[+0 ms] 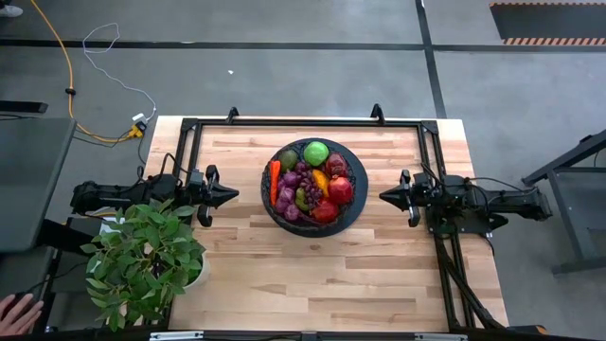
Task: Build produce basket
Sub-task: Return to Home Position
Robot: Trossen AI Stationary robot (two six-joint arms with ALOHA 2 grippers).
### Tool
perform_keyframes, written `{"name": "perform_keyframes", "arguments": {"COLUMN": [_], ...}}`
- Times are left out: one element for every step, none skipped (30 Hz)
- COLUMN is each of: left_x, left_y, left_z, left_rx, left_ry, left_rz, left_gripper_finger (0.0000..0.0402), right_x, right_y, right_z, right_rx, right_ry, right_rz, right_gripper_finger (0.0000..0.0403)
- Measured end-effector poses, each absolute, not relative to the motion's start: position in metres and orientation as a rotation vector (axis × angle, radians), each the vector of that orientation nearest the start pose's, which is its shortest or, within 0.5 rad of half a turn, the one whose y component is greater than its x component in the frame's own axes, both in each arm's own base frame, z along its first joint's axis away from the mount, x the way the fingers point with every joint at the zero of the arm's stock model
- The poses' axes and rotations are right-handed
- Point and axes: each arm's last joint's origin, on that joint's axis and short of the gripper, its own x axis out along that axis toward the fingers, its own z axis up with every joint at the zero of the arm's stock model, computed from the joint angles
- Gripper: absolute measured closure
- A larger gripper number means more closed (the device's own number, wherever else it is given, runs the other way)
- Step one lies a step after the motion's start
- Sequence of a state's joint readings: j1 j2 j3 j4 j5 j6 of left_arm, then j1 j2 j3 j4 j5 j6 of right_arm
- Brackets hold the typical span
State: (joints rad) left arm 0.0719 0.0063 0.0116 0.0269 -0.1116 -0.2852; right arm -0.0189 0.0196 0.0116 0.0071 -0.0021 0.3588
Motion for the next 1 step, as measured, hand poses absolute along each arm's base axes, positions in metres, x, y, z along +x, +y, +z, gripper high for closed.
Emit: {"name": "perform_keyframes", "arguments": {"left_x": [0.0967], "left_y": [0.0102], "left_z": [0.1696], "left_rx": [-0.285], "left_ry": [-0.058], "left_rz": [0.178], "left_gripper_finger": [0.0396], "right_x": [0.0982], "right_y": [-0.0018], "right_z": [0.1666], "right_rx": [0.359], "right_ry": [-0.002], "right_rz": [-0.017], "right_gripper_finger": [0.0402]}}
